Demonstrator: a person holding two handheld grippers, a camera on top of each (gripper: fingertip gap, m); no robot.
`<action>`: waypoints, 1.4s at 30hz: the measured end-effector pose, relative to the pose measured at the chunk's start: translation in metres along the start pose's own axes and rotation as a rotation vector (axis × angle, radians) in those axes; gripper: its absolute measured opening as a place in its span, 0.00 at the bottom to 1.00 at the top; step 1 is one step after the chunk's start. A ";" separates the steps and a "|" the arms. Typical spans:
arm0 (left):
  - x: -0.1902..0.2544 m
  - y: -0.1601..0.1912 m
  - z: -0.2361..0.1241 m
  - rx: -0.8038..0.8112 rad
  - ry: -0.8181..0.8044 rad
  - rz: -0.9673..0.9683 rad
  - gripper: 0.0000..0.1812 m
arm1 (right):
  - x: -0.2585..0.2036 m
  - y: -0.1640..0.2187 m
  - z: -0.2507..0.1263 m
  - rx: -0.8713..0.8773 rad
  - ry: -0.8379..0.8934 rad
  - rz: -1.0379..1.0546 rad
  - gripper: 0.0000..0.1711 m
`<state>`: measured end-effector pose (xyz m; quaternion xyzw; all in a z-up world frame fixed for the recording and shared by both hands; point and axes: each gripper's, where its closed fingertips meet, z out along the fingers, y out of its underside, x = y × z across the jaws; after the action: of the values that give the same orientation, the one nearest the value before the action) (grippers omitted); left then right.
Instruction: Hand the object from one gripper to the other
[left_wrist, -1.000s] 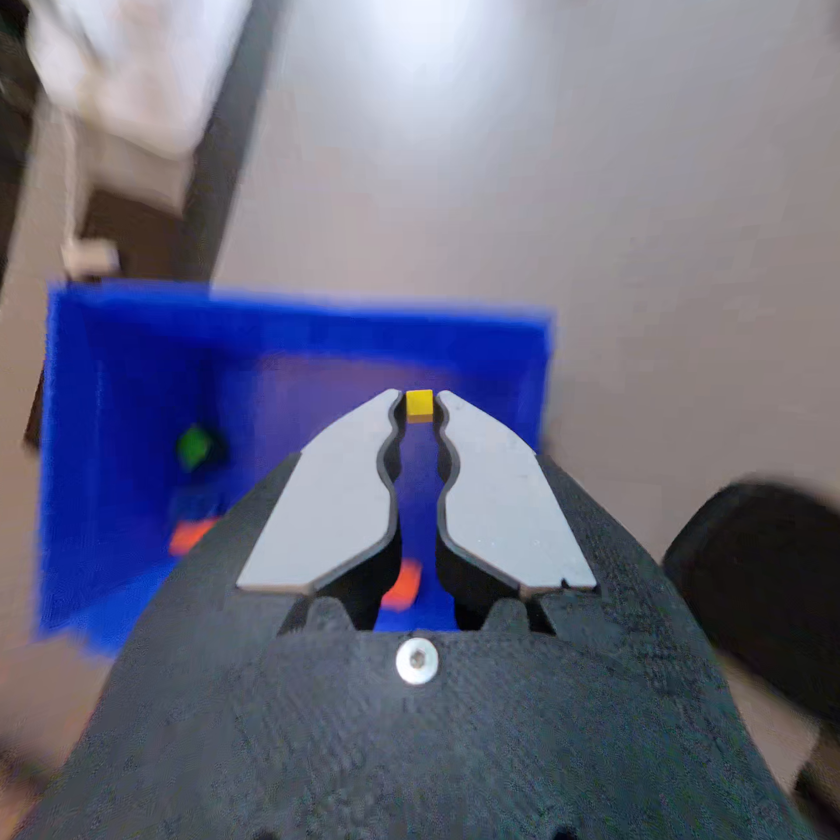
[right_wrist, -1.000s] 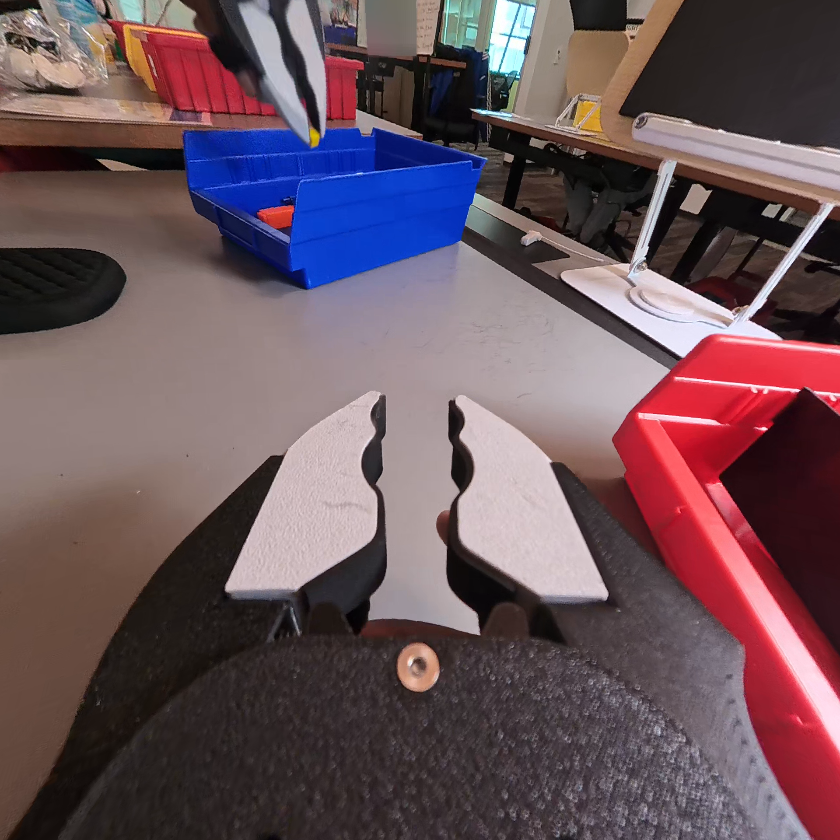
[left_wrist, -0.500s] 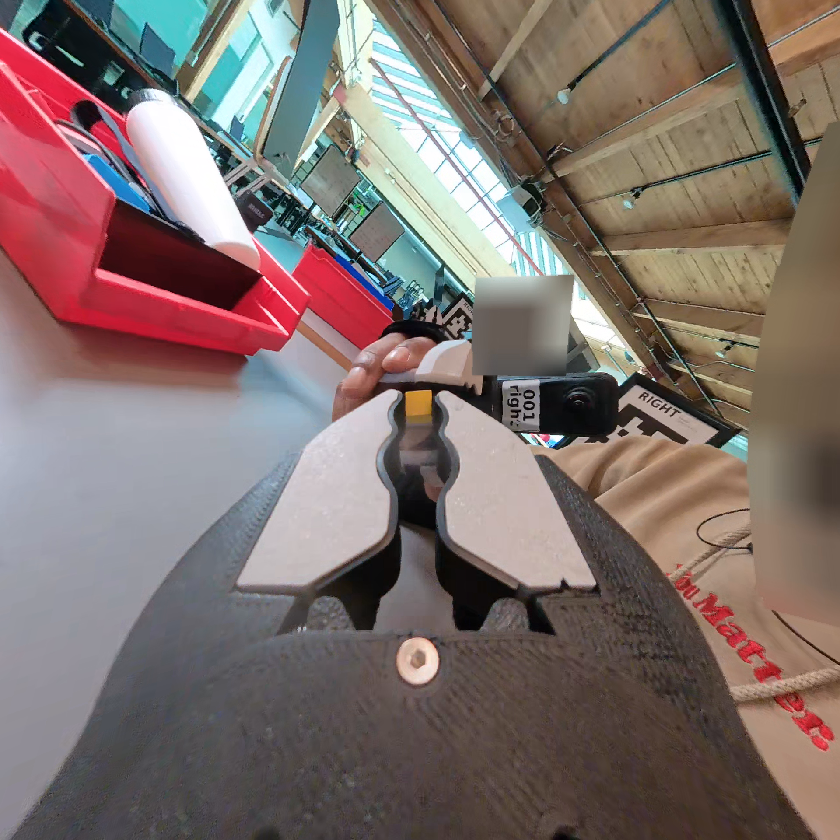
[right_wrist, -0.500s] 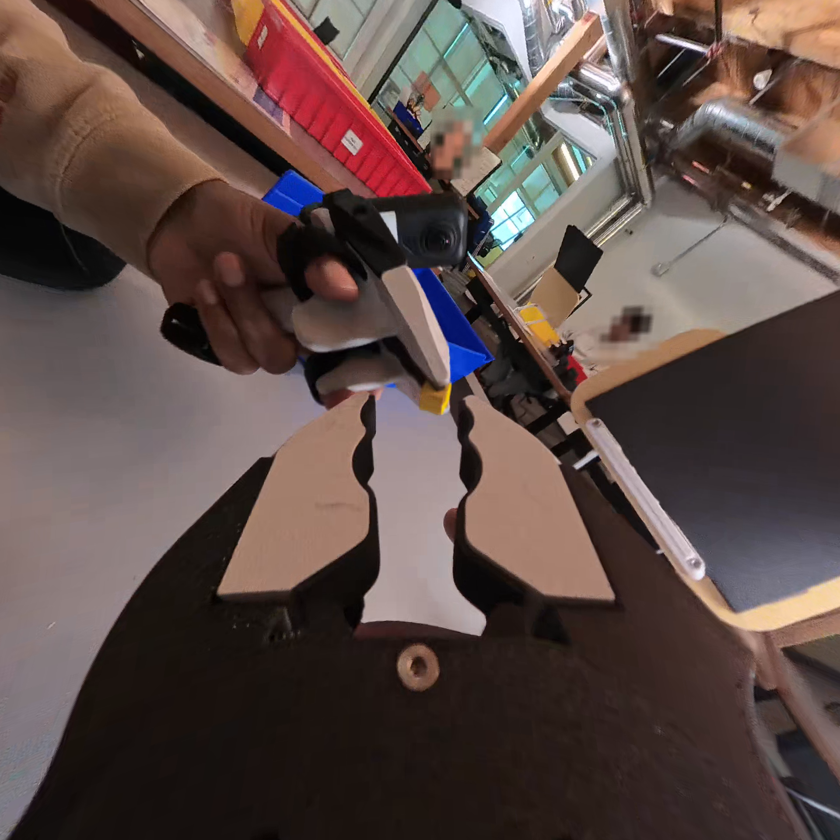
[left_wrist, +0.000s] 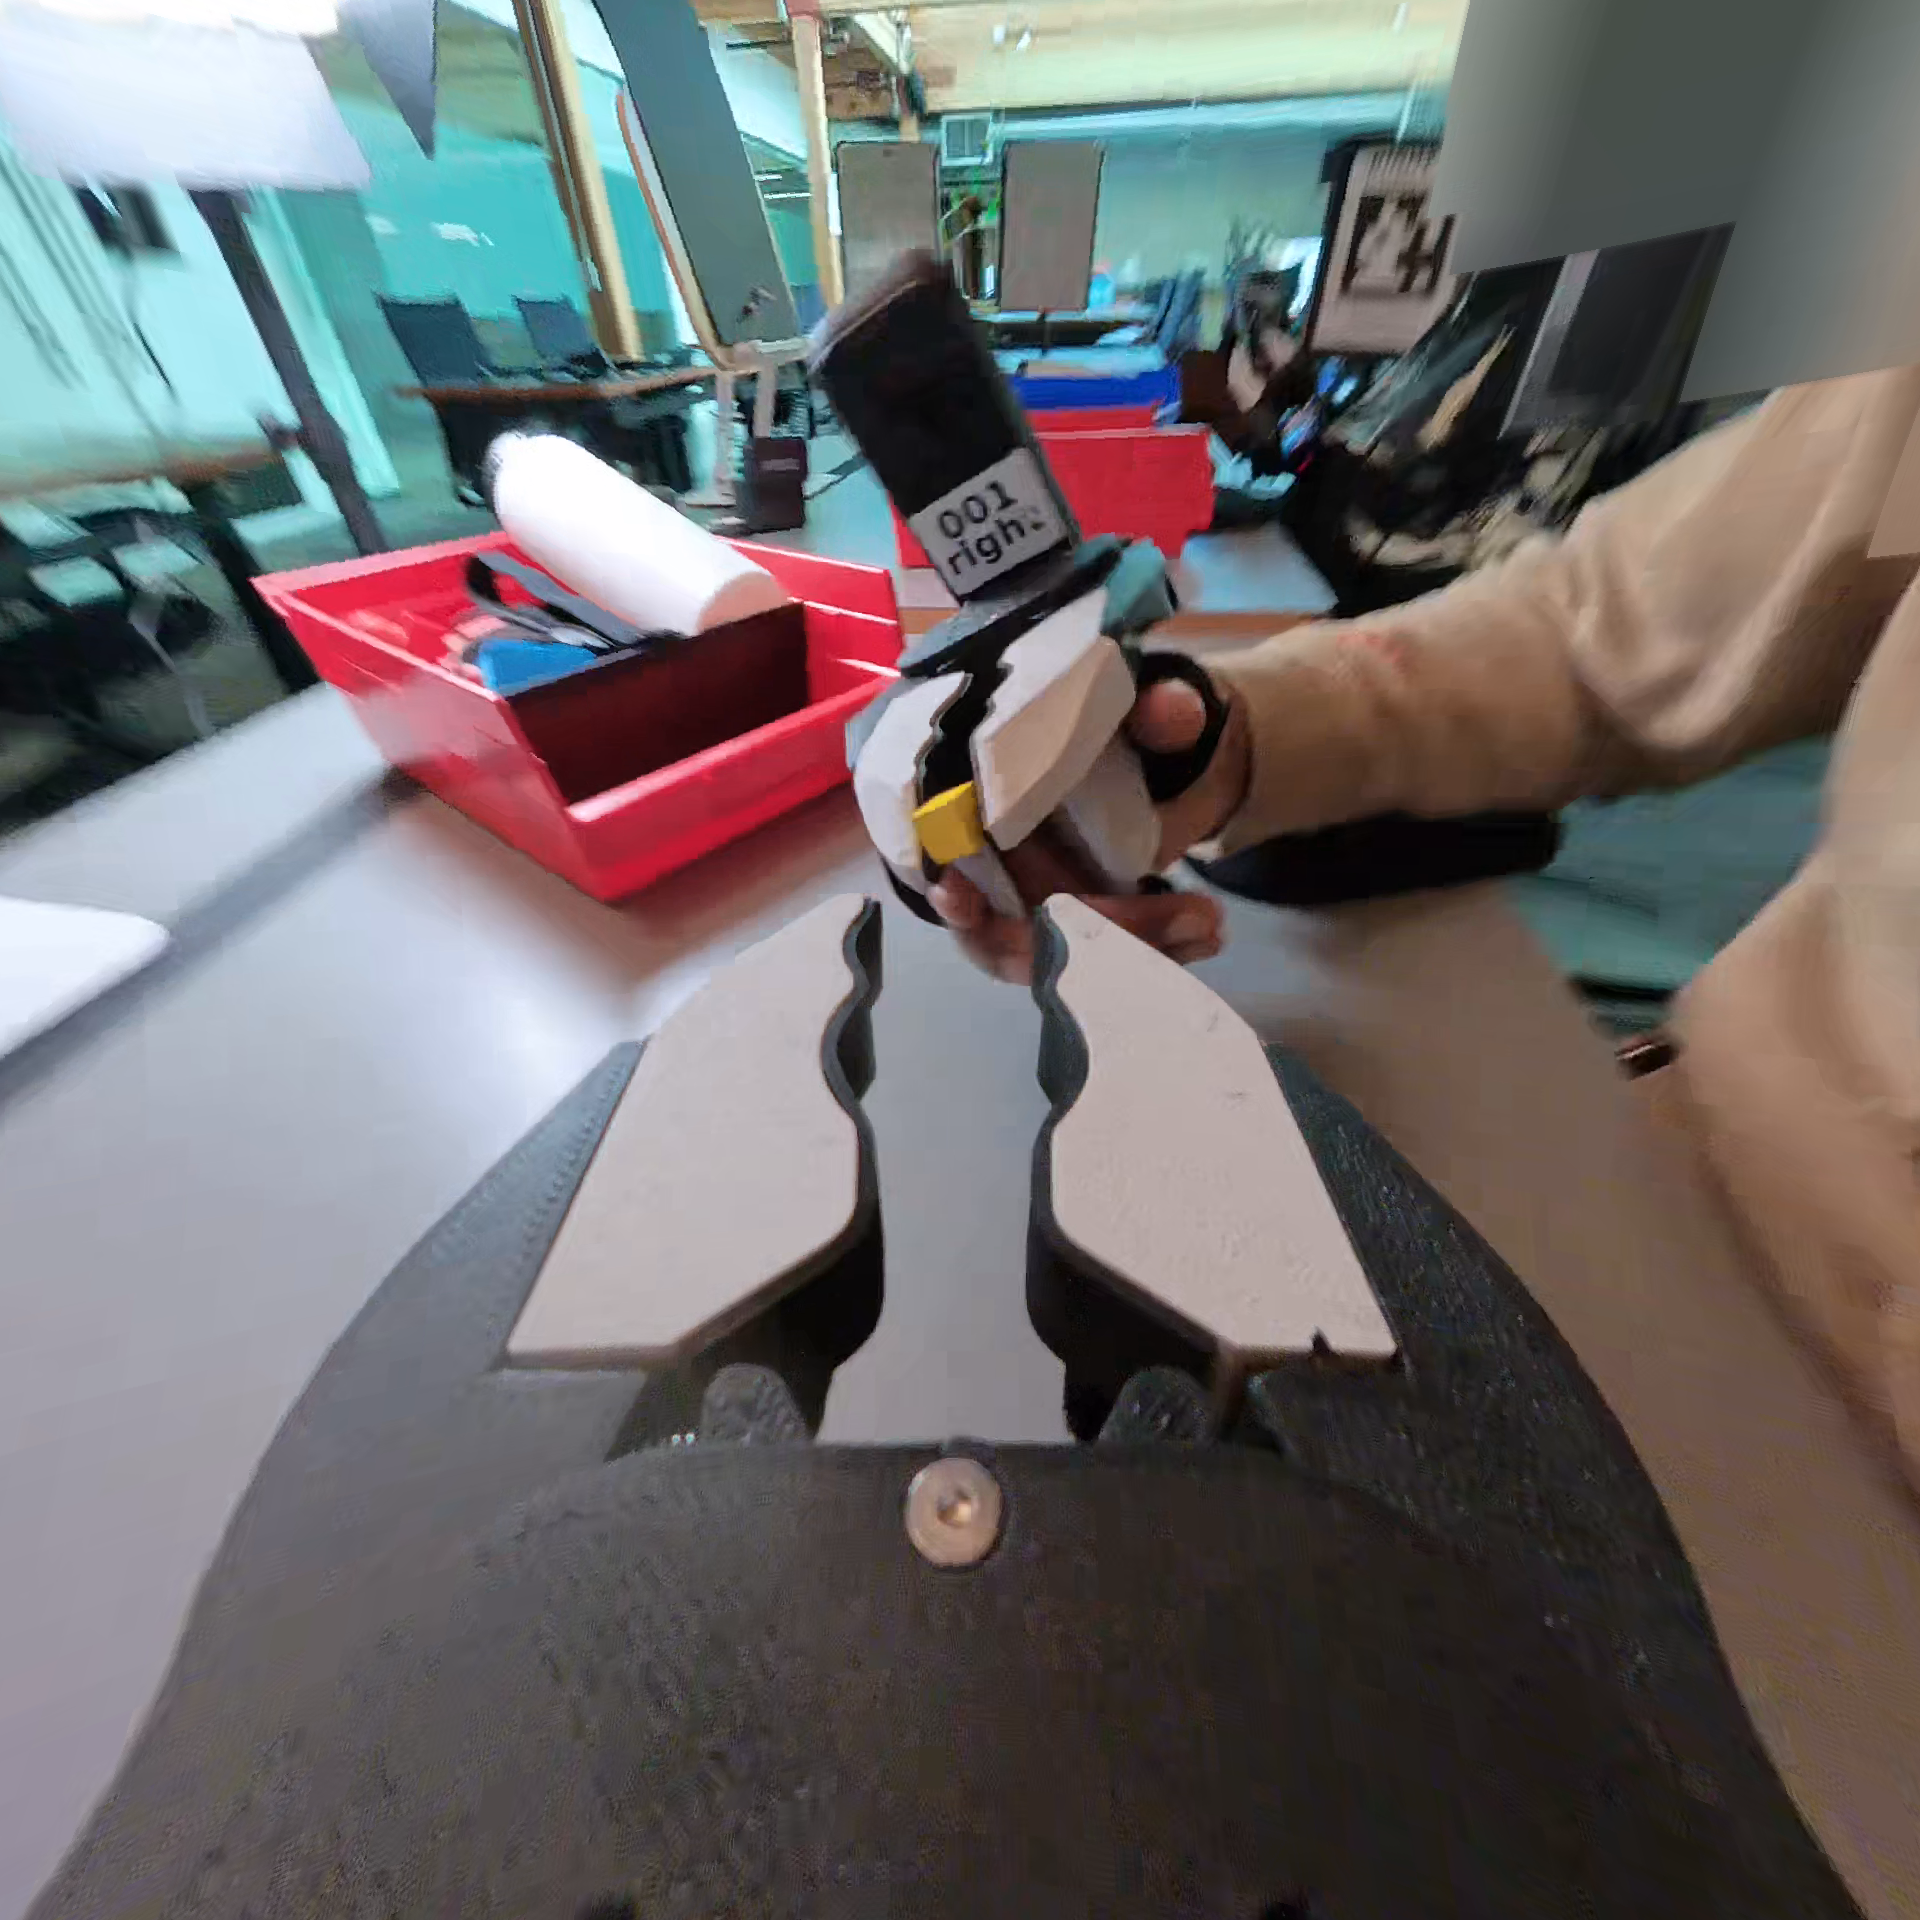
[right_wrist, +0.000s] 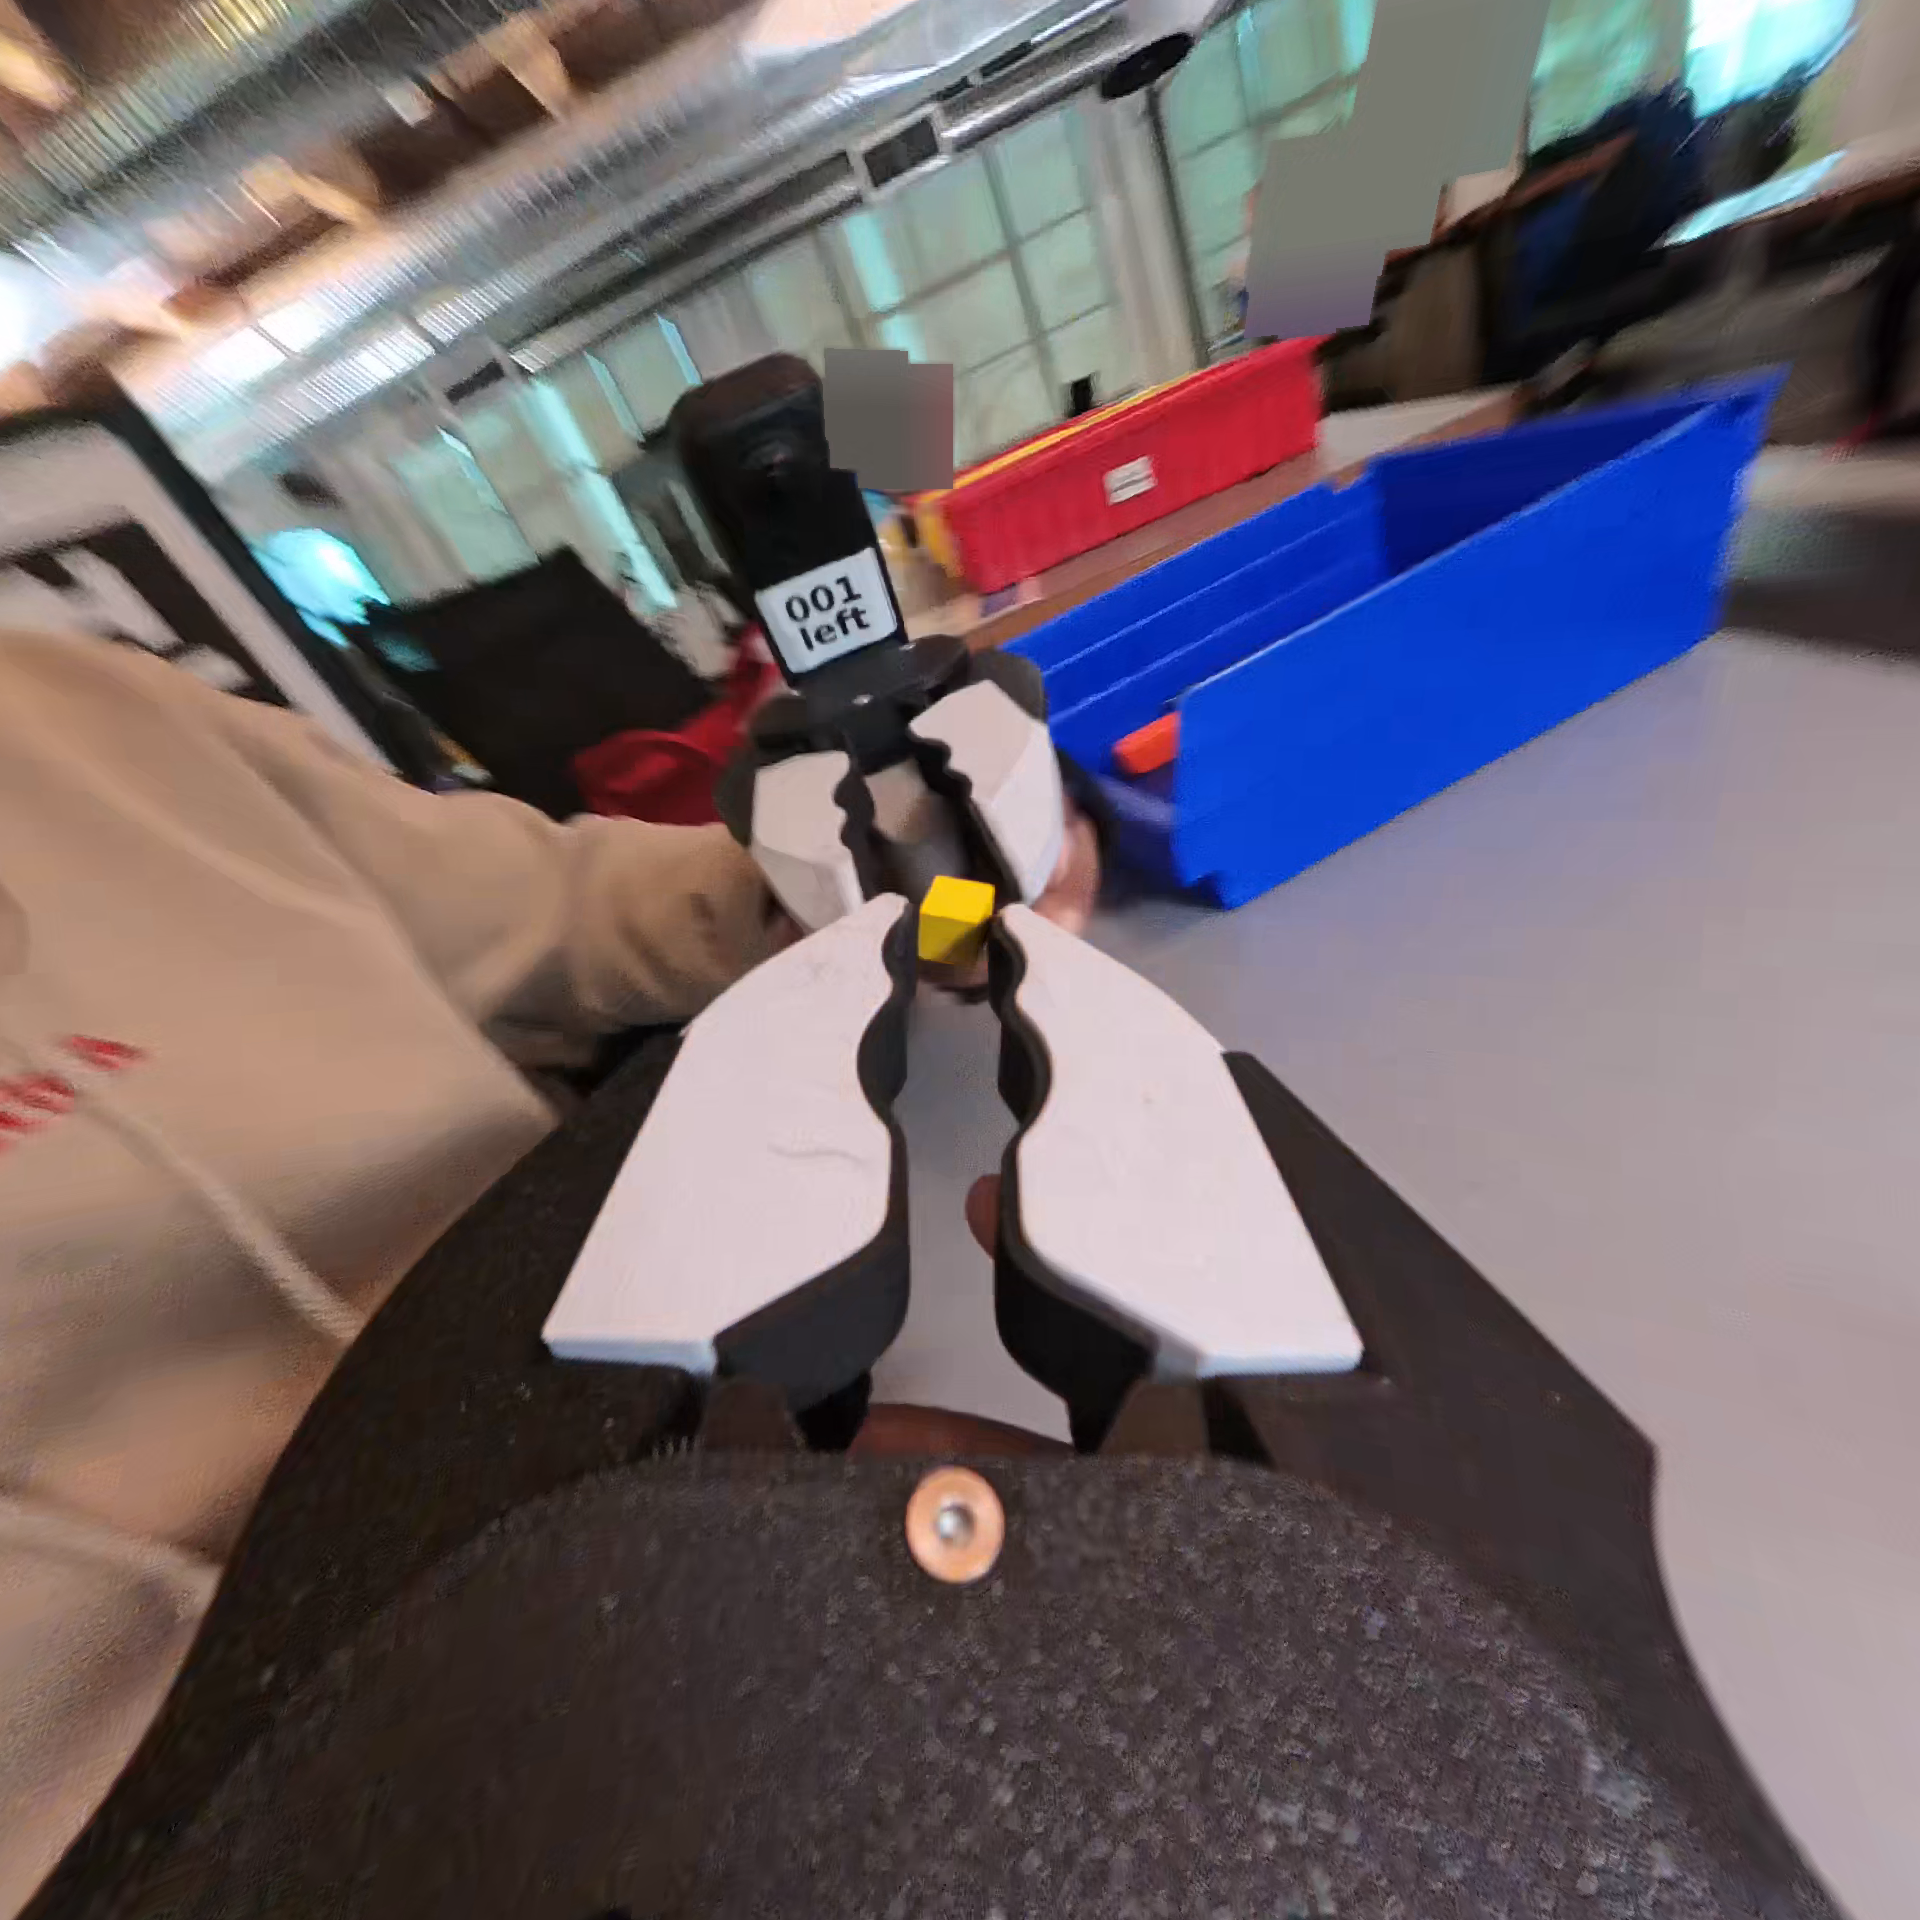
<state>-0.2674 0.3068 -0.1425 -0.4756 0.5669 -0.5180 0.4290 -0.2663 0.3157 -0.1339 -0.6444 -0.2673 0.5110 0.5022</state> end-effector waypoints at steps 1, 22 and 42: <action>0.001 0.001 0.000 -0.014 -0.033 0.090 0.15 | -0.002 0.003 0.001 -0.006 -0.053 0.099 0.07; -0.006 -0.005 0.001 0.158 0.143 -0.627 0.06 | 0.007 0.008 -0.007 -0.089 0.268 -0.745 0.19; 0.004 -0.010 0.009 0.302 0.263 -0.875 0.07 | 0.000 0.001 0.001 -0.125 0.442 -1.066 0.08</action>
<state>-0.2581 0.3013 -0.1330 -0.5323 0.2816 -0.7822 0.1596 -0.2672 0.3152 -0.1350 -0.5405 -0.4734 0.0240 0.6951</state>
